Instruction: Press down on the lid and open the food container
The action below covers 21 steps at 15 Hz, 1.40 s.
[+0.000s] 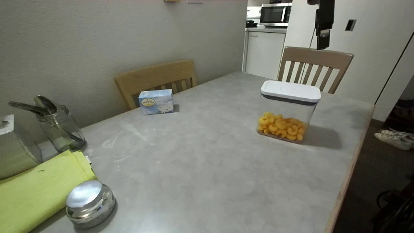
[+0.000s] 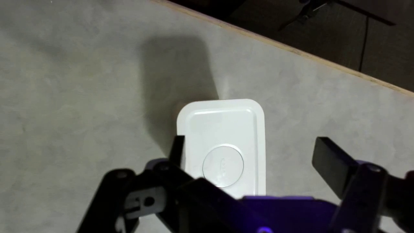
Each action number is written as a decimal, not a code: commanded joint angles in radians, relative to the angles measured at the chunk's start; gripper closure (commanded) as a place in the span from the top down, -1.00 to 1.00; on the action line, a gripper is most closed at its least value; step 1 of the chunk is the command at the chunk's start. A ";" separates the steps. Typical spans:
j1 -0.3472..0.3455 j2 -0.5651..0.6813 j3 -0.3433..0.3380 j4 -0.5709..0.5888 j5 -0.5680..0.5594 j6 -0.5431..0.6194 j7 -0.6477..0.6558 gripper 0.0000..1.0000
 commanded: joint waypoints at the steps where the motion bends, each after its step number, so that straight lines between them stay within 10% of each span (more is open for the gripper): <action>1: -0.024 -0.043 0.029 -0.079 0.016 0.102 -0.002 1.00; 3: -0.020 -0.041 0.036 -0.109 0.024 0.189 -0.016 1.00; 5: -0.019 -0.031 0.045 -0.127 0.026 0.257 -0.028 0.47; 15: -0.017 -0.036 0.077 -0.144 0.030 0.286 -0.097 -0.94; 21: -0.022 -0.029 0.078 -0.188 0.068 0.376 -0.255 -1.00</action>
